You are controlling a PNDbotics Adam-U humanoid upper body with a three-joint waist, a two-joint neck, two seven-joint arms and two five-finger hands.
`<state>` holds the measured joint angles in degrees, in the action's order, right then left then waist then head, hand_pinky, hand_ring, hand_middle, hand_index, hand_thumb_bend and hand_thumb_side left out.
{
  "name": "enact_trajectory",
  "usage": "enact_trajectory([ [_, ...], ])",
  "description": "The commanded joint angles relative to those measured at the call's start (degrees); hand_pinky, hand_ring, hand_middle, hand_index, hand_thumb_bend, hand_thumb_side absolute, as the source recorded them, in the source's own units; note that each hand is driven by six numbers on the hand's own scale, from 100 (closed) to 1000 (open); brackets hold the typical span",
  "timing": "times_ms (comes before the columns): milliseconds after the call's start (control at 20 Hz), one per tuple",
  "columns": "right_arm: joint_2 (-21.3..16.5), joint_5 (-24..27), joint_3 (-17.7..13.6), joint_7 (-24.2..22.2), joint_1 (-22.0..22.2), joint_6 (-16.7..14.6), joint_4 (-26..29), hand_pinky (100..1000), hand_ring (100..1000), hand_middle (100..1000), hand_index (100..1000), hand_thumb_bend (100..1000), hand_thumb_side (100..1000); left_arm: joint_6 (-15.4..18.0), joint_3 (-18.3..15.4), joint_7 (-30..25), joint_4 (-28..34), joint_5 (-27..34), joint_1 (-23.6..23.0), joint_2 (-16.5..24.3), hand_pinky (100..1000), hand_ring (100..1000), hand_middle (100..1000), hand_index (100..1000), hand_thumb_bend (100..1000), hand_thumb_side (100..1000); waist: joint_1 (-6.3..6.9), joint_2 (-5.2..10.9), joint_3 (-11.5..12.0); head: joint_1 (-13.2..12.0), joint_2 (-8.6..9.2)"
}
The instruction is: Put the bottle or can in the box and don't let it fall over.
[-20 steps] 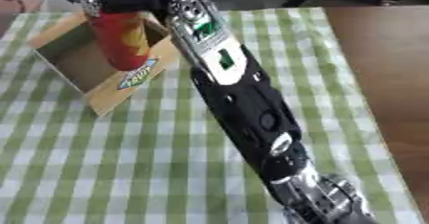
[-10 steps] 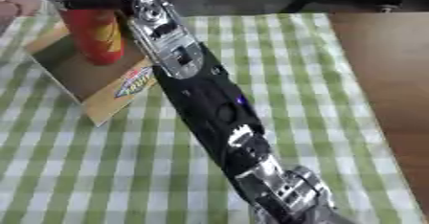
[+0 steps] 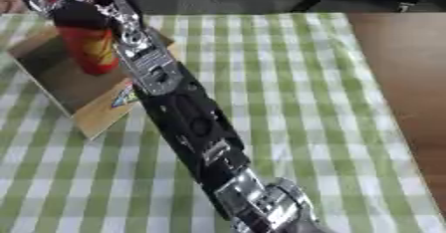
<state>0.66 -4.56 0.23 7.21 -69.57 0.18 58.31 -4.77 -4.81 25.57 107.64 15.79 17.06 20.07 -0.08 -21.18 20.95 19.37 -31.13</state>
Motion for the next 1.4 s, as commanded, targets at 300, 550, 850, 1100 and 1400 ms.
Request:
enact_trajectory([
  [300,-0.71,-0.16,-0.93,-2.59,-0.33,-0.79,-2.78,961,822,862,652,514,100,0.03,-0.36,-0.06,1.32,0.41,0.73,0.76,843,902,744,763,513,686,0.15,0.46,0.54,0.29,1.75],
  [550,-1.21,-5.40,-1.22,-7.68,-0.23,1.77,-3.40,1000,955,983,880,729,136,-0.07,-0.32,-0.20,1.25,0.43,0.69,0.73,844,903,744,763,512,687,0.15,0.56,0.22,-0.02,1.22],
  [850,-1.44,-11.84,-1.75,-11.98,0.01,4.93,-3.32,1000,1000,1000,958,837,235,-0.16,-0.36,-0.37,1.17,0.43,0.52,0.66,844,903,745,764,515,688,0.19,0.80,-0.13,-0.25,0.97],
  [1100,-1.35,-13.38,-2.24,-12.93,0.08,5.57,-2.83,1000,1000,1000,959,840,237,-0.17,-0.37,-0.43,1.17,0.39,0.50,0.65,844,903,745,764,515,688,0.19,0.84,-0.20,-0.32,0.91],
  [1400,-1.89,-13.01,-2.62,-13.42,-0.03,6.13,-2.38,1000,996,1000,991,872,265,-0.23,-0.42,-0.59,1.09,0.39,0.27,0.51,845,904,743,764,515,688,0.10,0.94,-0.45,-0.57,0.68],
])
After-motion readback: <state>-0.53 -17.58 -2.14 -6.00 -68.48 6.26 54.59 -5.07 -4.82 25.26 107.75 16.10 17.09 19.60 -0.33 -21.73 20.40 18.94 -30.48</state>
